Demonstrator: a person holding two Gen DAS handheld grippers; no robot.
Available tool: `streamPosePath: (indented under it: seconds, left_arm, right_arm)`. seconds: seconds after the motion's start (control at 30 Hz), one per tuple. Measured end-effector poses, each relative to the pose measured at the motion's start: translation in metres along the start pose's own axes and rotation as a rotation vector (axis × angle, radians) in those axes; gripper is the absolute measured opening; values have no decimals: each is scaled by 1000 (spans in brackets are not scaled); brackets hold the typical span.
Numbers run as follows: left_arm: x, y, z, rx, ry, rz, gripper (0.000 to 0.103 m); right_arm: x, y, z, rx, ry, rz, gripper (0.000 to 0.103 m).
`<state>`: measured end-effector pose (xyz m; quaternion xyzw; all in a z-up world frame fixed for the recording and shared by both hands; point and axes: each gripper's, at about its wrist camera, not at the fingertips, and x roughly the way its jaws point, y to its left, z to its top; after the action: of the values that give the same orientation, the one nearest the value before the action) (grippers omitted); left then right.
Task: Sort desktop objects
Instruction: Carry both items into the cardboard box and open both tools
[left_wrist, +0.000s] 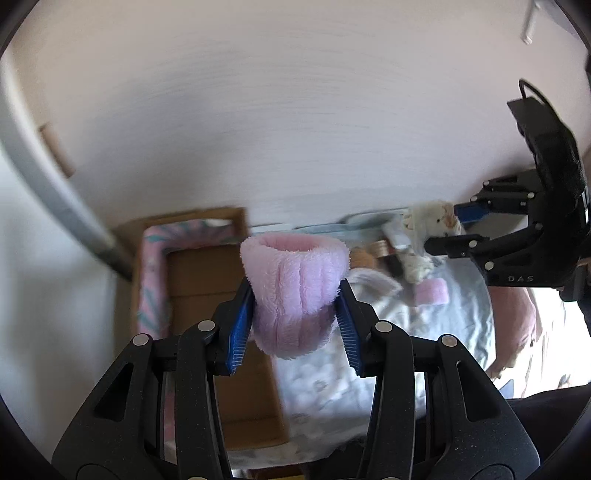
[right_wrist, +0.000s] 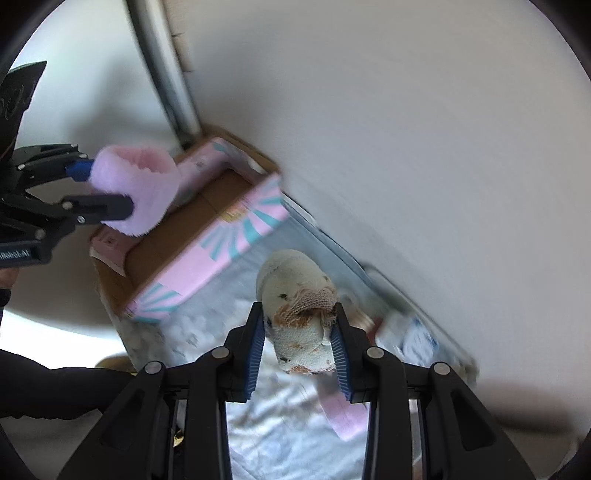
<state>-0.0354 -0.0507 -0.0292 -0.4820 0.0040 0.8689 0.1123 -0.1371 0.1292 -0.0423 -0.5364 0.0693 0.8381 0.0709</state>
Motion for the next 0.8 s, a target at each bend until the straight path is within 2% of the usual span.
streamPosePath:
  seconds: [0.17, 0.37, 0.53, 0.8]
  left_arm:
    - [-5, 36, -17, -70, 4, 33, 39]
    - [0, 72, -42, -133, 43, 56, 39]
    - [11, 89, -62, -171, 84, 60, 39]
    - [32, 95, -76, -180, 142, 50, 39]
  right_arm:
    - [13, 39, 48, -100, 22, 50, 31]
    - [46, 82, 97, -148, 65, 103, 31]
    - [86, 109, 119, -162, 134, 125, 31]
    - [131, 119, 137, -144, 234, 108, 31]
